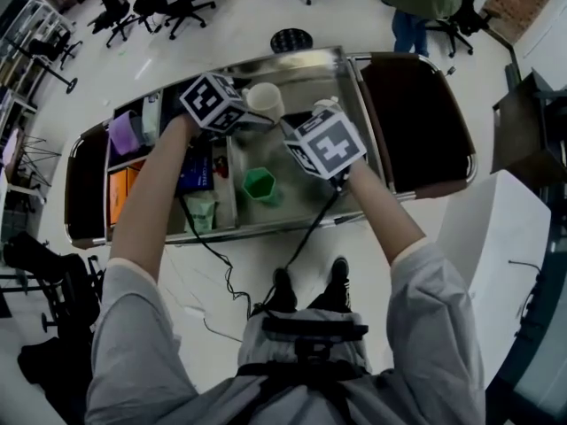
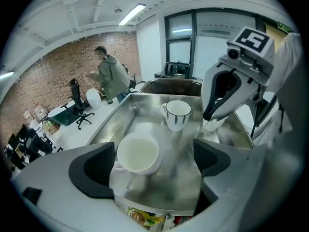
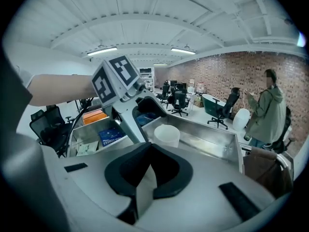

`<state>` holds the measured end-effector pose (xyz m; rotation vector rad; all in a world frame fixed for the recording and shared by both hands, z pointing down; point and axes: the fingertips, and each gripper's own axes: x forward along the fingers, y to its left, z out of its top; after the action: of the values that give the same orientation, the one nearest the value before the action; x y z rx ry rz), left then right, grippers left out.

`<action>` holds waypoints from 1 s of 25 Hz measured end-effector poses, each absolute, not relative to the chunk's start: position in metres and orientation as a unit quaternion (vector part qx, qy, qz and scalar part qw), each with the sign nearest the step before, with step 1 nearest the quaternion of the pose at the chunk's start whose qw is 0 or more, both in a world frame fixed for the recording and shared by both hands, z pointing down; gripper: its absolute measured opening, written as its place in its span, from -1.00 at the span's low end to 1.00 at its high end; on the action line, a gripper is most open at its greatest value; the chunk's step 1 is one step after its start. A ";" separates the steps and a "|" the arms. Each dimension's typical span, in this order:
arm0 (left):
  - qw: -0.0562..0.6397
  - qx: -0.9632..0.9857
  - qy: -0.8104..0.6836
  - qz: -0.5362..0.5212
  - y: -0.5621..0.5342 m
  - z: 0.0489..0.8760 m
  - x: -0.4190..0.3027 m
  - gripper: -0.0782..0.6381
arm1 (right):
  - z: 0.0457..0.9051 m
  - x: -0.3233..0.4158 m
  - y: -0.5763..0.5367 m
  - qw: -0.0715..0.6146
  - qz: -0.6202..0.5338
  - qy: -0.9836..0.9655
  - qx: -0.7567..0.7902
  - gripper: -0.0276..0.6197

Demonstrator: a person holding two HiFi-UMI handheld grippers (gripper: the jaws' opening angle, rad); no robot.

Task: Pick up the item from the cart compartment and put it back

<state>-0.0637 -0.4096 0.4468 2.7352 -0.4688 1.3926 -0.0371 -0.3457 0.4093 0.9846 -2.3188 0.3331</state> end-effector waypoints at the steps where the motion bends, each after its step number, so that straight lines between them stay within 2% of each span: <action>1: 0.018 0.877 -0.138 0.460 -0.412 0.452 -0.061 0.64 | 0.409 -0.039 -0.346 0.297 0.125 -0.872 0.369 -0.89; 5: 0.026 0.860 -0.110 0.497 -0.427 0.470 -0.057 0.71 | 0.409 -0.041 -0.350 0.294 0.126 -0.873 0.369 -0.89; 22: 0.046 0.823 -0.081 0.561 -0.445 0.515 -0.052 0.70 | 0.408 -0.032 -0.351 0.283 0.128 -0.876 0.370 -0.89; 24: 0.048 0.819 -0.088 0.565 -0.447 0.517 -0.053 0.65 | 0.409 -0.033 -0.351 0.282 0.129 -0.877 0.368 -0.89; 25: 0.047 0.817 -0.094 0.567 -0.449 0.517 -0.054 0.51 | 0.409 -0.034 -0.351 0.281 0.130 -0.877 0.368 -0.89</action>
<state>-0.0538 -0.4490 0.5172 2.4928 -0.2870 1.7302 -0.0339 -0.3510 0.4093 0.9856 -2.3506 0.3475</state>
